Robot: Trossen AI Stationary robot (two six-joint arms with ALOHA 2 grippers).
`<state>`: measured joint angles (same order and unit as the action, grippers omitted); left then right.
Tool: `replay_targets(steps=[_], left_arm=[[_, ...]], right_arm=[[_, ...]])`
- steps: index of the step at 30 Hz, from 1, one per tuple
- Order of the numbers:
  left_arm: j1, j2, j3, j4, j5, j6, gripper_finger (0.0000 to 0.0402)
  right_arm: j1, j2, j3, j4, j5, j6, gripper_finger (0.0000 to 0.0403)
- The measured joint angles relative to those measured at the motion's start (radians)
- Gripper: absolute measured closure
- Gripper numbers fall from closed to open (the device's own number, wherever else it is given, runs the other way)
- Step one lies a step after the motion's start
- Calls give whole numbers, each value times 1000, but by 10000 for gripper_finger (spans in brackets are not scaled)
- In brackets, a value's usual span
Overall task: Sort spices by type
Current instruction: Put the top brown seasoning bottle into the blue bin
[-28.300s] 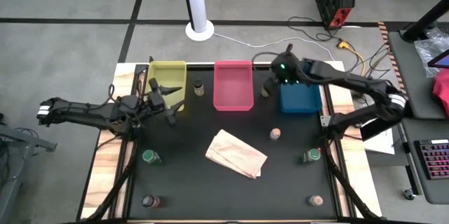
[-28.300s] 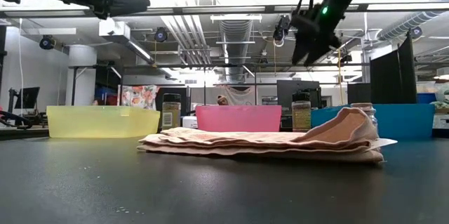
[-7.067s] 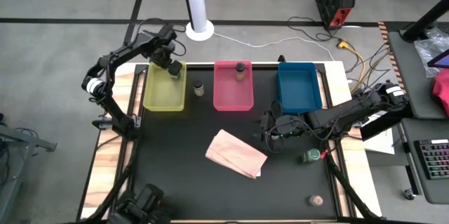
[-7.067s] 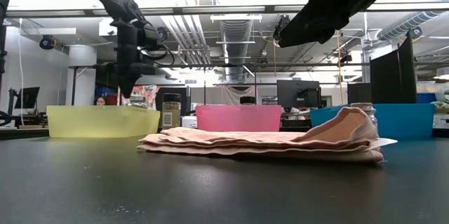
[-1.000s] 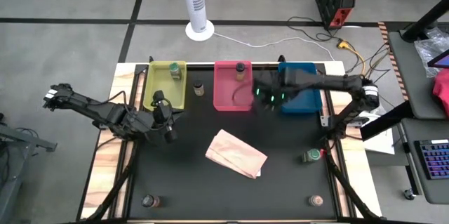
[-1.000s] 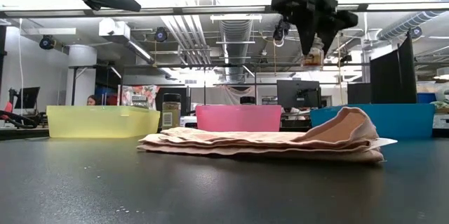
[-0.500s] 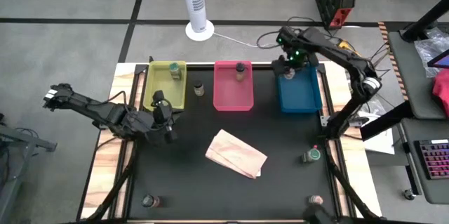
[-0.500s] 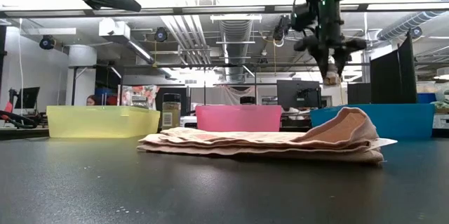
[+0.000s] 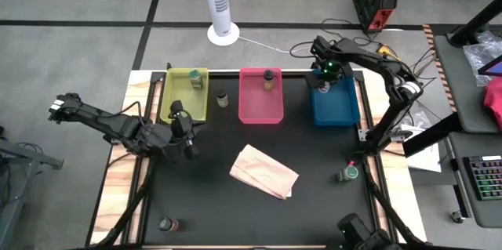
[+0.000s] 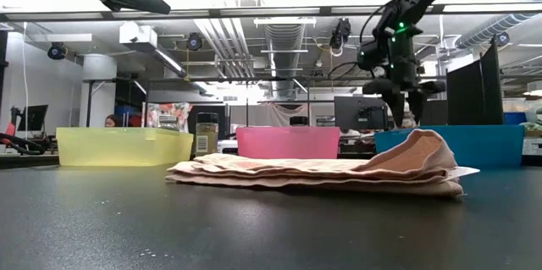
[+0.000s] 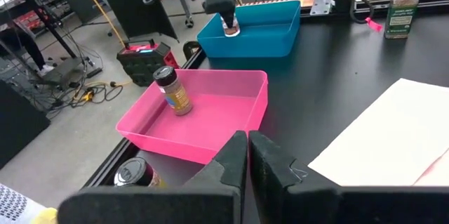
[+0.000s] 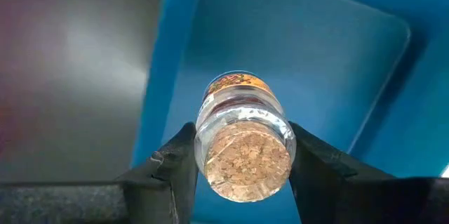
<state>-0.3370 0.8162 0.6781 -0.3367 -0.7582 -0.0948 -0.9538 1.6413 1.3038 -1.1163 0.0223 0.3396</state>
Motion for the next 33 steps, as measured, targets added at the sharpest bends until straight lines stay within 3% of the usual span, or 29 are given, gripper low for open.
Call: replay_targets(steps=[11, 27, 33], left_arm=[[0, 0, 0, 0, 0, -3, 402], [0, 0, 0, 0, 0, -4, 402], [0, 0, 0, 0, 0, -4, 402]], right_arm=[[-27, -1, -93, 187, -31, -8, 235], [-48, -1, -146, 187, -21, -18, 235], [-48, -1, -146, 202, -12, -27, 175]])
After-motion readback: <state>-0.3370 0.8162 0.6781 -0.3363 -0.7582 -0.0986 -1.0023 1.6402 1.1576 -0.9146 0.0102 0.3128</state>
